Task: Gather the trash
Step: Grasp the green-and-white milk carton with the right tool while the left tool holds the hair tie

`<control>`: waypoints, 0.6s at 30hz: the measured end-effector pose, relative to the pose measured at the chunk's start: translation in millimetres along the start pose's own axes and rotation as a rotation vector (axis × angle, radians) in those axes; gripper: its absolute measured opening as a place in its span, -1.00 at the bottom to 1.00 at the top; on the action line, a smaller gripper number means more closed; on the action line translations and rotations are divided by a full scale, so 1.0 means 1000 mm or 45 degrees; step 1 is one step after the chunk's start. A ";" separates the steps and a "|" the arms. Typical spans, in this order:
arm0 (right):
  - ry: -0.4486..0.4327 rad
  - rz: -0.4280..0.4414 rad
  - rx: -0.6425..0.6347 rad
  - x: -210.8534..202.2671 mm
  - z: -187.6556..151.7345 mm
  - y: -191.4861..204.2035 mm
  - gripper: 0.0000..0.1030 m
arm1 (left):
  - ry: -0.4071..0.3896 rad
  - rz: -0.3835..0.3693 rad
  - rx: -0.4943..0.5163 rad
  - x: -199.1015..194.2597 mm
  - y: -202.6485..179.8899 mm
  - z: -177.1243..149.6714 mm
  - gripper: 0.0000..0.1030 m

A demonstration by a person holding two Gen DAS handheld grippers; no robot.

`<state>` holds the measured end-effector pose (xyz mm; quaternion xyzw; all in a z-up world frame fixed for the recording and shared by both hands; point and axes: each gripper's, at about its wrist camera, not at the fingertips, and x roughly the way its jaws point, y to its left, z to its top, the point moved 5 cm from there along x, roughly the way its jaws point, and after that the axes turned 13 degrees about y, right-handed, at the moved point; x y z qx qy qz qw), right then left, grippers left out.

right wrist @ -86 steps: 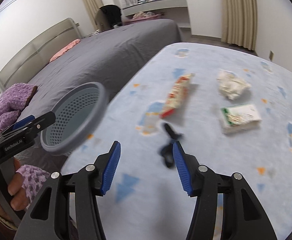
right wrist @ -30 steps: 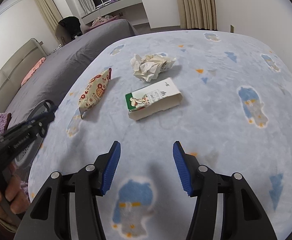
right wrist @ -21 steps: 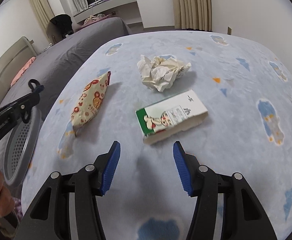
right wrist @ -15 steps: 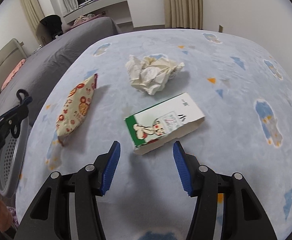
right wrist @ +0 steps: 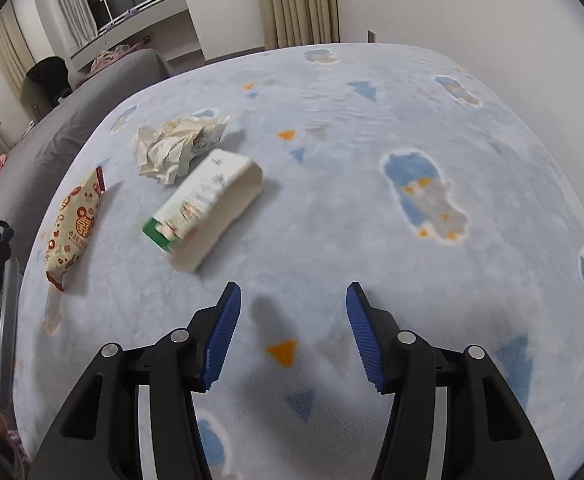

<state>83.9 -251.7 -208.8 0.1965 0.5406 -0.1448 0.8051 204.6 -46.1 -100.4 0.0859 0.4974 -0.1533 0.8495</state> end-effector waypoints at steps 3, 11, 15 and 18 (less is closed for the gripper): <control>-0.023 0.034 -0.010 -0.007 0.006 0.010 0.03 | 0.003 -0.006 -0.014 0.001 0.003 0.000 -0.71; -0.020 0.100 -0.001 0.003 0.036 0.048 0.06 | 0.020 -0.007 -0.045 0.005 0.012 0.001 -0.71; 0.005 0.091 0.066 0.013 0.051 0.055 0.20 | 0.018 -0.014 -0.060 0.004 0.017 0.002 -0.71; 0.012 0.063 0.087 0.019 0.058 0.060 0.20 | 0.021 -0.018 -0.067 0.004 0.019 0.003 -0.71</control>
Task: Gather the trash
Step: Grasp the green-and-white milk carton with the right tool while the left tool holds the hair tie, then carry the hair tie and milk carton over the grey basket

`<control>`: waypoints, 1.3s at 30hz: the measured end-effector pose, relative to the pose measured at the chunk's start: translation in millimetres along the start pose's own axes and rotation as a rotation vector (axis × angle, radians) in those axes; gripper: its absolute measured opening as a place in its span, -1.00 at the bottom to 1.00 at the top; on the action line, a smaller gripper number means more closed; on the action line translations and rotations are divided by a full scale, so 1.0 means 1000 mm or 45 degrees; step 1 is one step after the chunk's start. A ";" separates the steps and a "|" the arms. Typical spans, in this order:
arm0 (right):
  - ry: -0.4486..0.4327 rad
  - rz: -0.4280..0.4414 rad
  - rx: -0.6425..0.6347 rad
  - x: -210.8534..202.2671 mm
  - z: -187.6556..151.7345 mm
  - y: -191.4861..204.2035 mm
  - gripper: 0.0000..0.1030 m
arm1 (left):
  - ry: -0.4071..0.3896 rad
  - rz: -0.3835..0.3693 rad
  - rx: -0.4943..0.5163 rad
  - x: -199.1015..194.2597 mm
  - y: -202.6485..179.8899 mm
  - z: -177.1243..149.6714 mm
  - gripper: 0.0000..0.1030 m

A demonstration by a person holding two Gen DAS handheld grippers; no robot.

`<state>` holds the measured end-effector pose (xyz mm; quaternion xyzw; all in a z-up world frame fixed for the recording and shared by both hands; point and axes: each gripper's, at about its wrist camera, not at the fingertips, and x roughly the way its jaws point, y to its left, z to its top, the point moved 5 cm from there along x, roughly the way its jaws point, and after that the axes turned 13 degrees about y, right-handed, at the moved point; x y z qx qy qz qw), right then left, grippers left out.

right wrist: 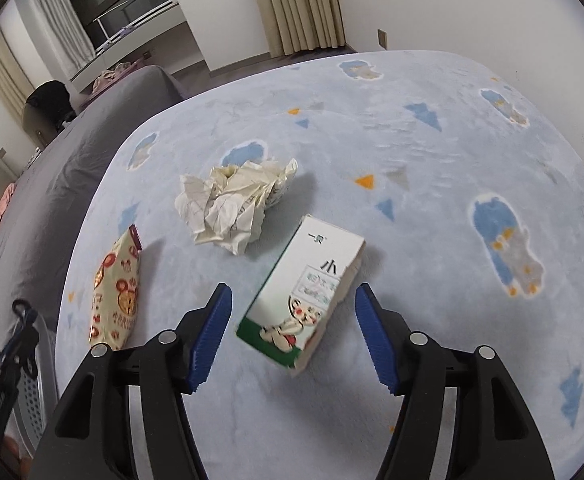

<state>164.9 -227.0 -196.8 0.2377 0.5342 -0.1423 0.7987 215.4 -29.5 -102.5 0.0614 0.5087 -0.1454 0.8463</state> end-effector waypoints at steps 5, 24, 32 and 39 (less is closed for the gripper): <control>0.047 -0.031 0.004 0.018 0.003 0.003 0.19 | 0.010 -0.001 -0.006 0.001 0.002 -0.001 -0.71; 0.011 0.055 -0.154 -0.026 -0.056 0.010 -0.16 | -0.004 0.003 0.003 -0.009 0.009 -0.013 -0.71; 0.008 0.142 -0.241 -0.046 -0.088 0.036 -0.16 | -0.059 0.036 -0.024 -0.033 0.027 -0.029 -0.71; 0.012 0.242 -0.368 -0.058 -0.105 0.085 -0.16 | -0.076 0.084 -0.094 -0.053 0.060 -0.050 -0.71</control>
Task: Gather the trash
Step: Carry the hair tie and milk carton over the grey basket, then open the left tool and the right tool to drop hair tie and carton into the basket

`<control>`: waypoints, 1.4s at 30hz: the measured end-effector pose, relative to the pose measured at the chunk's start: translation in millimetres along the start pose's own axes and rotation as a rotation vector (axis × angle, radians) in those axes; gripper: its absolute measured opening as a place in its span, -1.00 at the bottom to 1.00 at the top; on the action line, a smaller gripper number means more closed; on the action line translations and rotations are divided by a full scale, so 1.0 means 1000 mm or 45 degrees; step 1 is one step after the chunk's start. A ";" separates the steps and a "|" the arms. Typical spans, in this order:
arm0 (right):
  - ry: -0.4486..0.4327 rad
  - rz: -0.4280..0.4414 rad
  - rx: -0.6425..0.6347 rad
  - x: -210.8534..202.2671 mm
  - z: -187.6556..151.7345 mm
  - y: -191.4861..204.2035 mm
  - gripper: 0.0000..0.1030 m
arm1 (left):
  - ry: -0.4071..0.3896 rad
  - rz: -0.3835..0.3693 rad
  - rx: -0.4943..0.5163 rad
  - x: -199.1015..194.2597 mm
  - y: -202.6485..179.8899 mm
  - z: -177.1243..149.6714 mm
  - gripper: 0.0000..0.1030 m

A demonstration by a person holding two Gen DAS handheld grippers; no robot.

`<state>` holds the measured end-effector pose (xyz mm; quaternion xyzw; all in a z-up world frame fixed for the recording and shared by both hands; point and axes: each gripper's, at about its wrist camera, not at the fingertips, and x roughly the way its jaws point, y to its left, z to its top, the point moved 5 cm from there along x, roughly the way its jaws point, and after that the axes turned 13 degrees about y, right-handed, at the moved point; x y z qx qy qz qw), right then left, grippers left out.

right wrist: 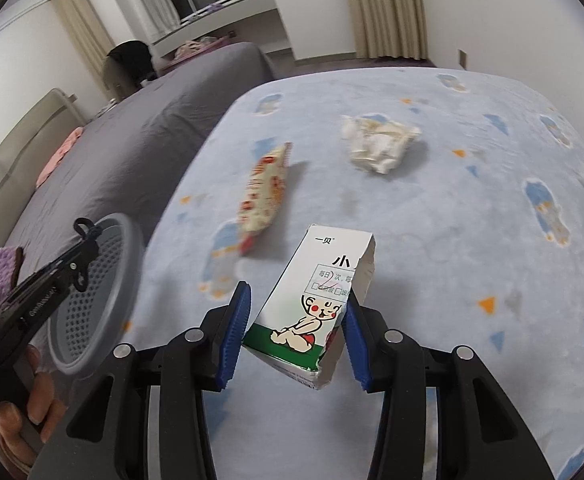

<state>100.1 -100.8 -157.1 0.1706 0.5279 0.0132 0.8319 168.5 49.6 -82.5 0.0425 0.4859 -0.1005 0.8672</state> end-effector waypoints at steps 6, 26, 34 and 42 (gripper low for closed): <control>-0.006 0.089 -0.161 0.004 0.007 0.060 -0.16 | 0.012 0.088 -0.079 -0.014 0.048 -0.018 -0.71; 0.119 0.227 -0.556 0.076 0.022 0.208 -0.16 | 0.091 0.222 -0.350 0.007 0.159 -0.038 -0.71; 0.165 0.239 -0.659 0.096 0.025 0.229 -0.19 | 0.121 0.231 -0.405 0.014 0.174 -0.041 -0.71; 0.169 0.236 -0.680 0.103 0.029 0.235 -0.19 | 0.149 0.248 -0.437 0.018 0.184 -0.044 -0.65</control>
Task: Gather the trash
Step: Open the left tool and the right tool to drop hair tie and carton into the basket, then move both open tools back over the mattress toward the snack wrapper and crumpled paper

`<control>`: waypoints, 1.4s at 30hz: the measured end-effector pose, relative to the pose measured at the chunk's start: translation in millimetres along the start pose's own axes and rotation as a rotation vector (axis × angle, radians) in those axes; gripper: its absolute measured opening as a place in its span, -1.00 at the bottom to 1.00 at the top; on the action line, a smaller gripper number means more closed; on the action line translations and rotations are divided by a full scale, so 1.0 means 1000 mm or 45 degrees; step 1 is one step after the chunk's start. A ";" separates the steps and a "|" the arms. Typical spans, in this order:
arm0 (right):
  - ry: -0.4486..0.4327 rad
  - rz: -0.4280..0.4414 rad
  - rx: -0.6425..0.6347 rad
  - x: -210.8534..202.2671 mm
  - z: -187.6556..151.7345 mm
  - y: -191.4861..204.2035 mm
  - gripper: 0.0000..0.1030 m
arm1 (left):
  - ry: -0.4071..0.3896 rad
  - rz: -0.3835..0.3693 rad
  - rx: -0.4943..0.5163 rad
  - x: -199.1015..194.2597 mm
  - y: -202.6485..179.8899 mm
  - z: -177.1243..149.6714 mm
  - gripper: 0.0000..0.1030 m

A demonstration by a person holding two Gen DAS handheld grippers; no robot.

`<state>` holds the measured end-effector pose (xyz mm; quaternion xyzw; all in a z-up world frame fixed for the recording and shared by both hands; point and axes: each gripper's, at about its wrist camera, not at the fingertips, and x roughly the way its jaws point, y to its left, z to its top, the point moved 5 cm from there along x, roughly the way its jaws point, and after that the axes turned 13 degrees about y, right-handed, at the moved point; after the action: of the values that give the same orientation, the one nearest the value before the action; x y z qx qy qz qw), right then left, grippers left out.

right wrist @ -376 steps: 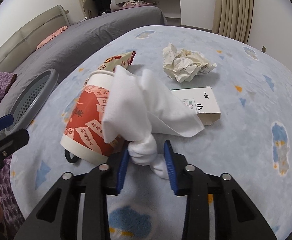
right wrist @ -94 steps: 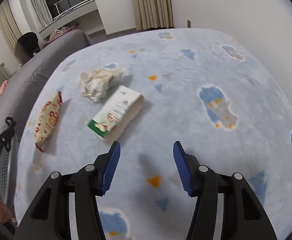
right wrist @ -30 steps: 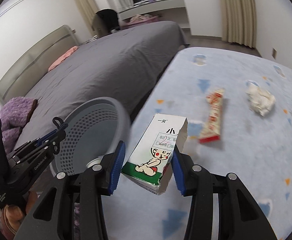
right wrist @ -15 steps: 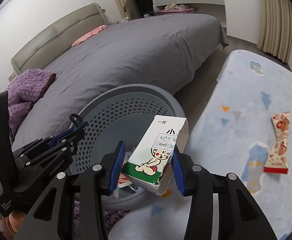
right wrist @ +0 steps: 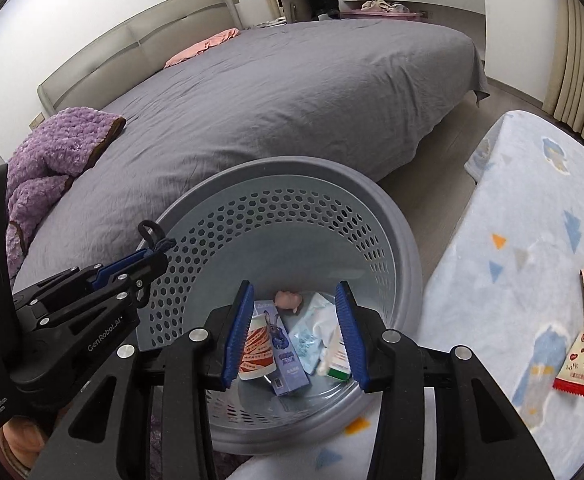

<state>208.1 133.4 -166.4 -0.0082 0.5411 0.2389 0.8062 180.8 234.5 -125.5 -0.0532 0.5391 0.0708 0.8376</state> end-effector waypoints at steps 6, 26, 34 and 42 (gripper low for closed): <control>-0.008 -0.011 0.017 -0.002 -0.002 -0.004 -0.16 | 0.012 0.014 -0.005 0.002 0.002 0.001 -0.41; -0.030 -0.038 0.091 -0.012 -0.014 -0.020 -0.11 | -0.008 0.043 -0.024 0.001 0.003 0.001 0.36; -0.046 -0.050 0.139 -0.022 -0.026 -0.031 -0.03 | -0.032 0.034 -0.014 -0.003 -0.001 -0.001 0.53; -0.080 -0.085 0.211 -0.047 -0.055 -0.054 0.05 | -0.056 0.043 0.049 -0.012 -0.016 -0.007 0.61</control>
<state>167.3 52.9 -161.5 0.0482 0.5328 0.1666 0.8283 172.2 216.5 -117.3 -0.0264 0.5226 0.0758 0.8488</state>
